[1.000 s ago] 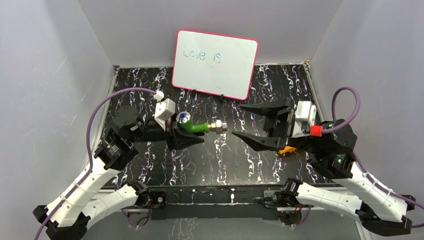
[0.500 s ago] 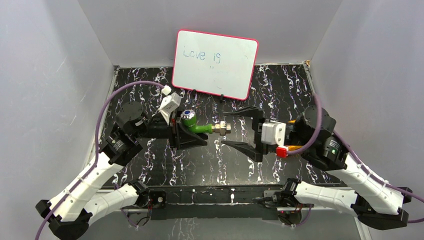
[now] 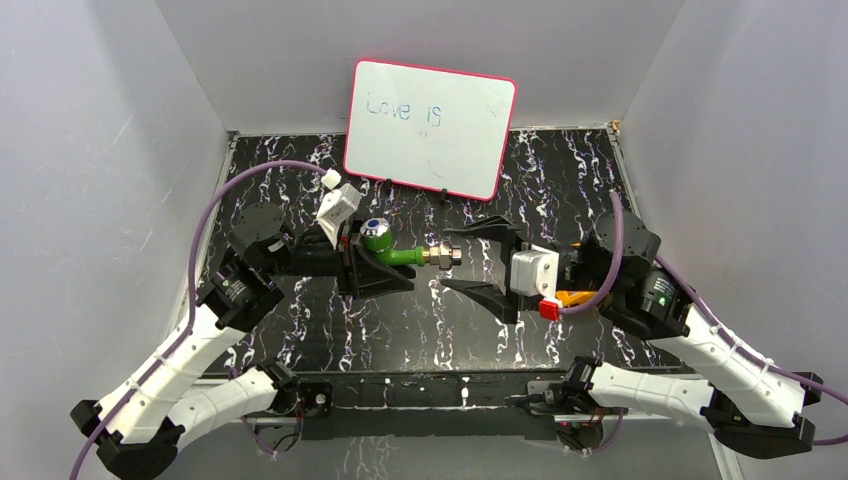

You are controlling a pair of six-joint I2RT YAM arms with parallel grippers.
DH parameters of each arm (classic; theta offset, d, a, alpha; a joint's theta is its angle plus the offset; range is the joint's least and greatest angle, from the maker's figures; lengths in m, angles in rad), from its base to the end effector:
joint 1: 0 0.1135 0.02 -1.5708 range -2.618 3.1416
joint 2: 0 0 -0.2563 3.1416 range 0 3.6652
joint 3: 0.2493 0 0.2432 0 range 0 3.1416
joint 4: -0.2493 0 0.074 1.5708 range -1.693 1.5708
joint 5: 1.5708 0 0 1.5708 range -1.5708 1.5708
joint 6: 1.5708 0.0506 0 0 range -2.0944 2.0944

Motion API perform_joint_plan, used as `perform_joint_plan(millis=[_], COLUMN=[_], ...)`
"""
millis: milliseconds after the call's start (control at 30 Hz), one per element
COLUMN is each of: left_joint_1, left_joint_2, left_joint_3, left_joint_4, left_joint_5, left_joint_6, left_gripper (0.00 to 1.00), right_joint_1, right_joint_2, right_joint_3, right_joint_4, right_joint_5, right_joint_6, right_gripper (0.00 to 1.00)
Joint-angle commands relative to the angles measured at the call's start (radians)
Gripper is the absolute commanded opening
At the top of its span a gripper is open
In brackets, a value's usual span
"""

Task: Install the water faucets
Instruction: Install the water faucet onto the adaptor, then screw the water faucet onto the adaptor.

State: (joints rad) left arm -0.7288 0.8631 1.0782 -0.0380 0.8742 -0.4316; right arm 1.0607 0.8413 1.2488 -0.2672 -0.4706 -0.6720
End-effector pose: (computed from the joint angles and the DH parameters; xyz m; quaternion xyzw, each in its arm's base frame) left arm 0.1052 -0.1459 0.4359 0.4071 0.5270 -0.6081 0.4321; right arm 0.0580 0.1506 0.4697 -0.5999 0.2789 0.2918 0.6908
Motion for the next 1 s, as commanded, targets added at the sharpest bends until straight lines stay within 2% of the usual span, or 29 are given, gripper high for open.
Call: perform_joint_plan(millis=[0,733,967], left_joint_1=[-0.003,-0.004,-0.003], left_joint_2=[-0.015,-0.013,-0.013], left_joint_3=[0.053,0.057,0.057], left_joint_4=[0.07,0.073,0.073], left_joint_5=[0.014,0.02,0.02], left_joint_6=[-0.015,-0.01,-0.007], left_gripper=[0.0,0.0,0.0], right_joint_1=[0.001,0.0,0.0], right_joint_2=[0.002,0.012,0.011], right_joint_3=[0.009,0.009,0.004], right_joint_4=[0.037,0.032,0.036], right_joint_5=[0.014,0.017,0.019], right_joint_6=[-0.021,0.005,0.009], right_gripper=[0.74,0.66,0.56])
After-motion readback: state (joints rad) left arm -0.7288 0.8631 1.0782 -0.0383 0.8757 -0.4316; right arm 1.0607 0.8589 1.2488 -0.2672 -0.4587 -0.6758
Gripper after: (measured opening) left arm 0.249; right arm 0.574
